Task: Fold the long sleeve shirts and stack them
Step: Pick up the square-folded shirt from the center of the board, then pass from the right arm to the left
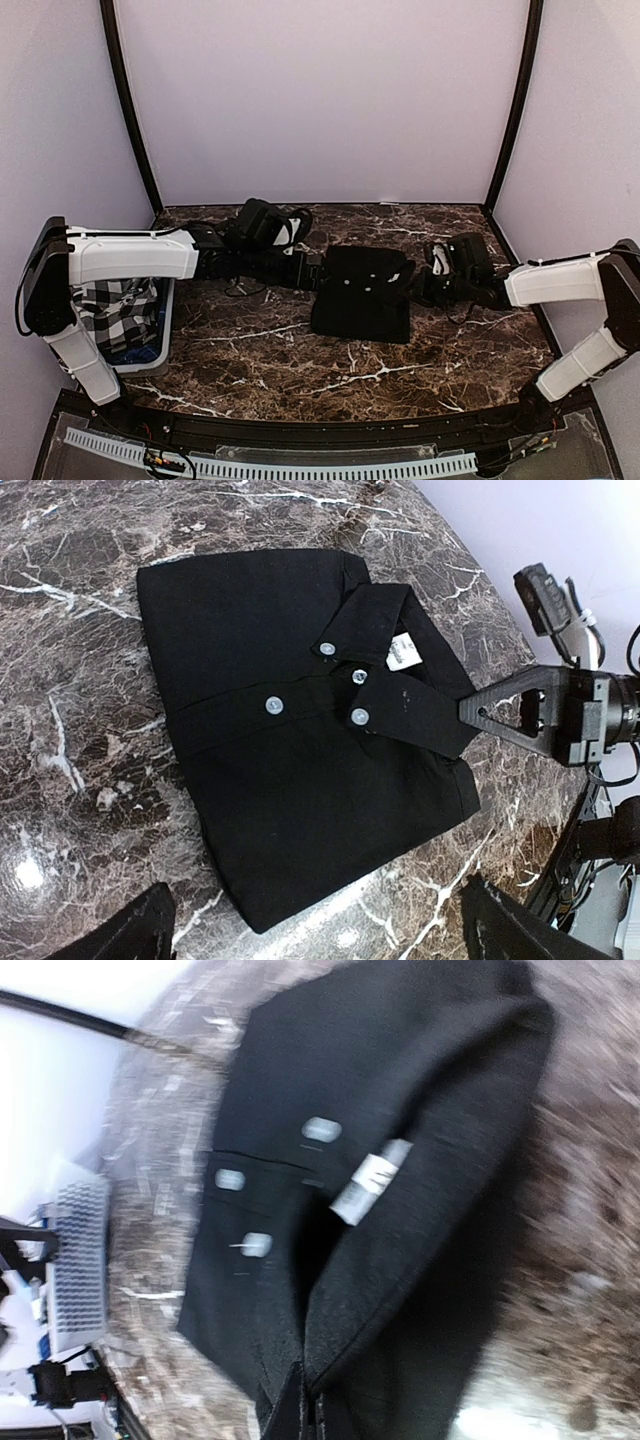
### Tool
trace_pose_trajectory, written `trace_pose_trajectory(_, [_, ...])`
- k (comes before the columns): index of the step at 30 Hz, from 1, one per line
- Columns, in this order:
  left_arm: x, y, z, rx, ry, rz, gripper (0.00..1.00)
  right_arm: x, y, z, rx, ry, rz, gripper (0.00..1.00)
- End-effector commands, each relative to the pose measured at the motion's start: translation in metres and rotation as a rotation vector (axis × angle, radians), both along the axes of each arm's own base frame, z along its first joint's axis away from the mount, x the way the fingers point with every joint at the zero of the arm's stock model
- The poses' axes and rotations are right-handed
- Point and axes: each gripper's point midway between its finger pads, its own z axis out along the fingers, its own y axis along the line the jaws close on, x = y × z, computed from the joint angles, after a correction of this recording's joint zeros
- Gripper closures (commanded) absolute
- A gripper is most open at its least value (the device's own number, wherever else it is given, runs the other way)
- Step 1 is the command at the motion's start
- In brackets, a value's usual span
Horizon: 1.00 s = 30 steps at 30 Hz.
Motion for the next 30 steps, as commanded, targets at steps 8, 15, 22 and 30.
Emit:
trace_pose_trajectory(8, [-0.011,-0.021,0.000,-0.034,-0.049,-0.070,0.02,0.017,0.137,0.114,0.259,-0.182,0.268,1.00])
trace_pose_trajectory(15, [0.007,-0.008,-0.012,0.022,-0.067,0.053,0.04,0.028,0.190,0.116,0.322,-0.161,0.349,1.00])
trace_pose_trajectory(22, [0.024,0.006,-0.029,0.104,-0.062,0.185,0.47,0.033,0.197,0.120,0.319,-0.173,0.358,1.00])
trace_pose_trajectory(30, [0.042,0.020,-0.027,0.137,-0.093,0.272,0.98,0.045,0.165,0.113,0.111,-0.266,0.302,0.65])
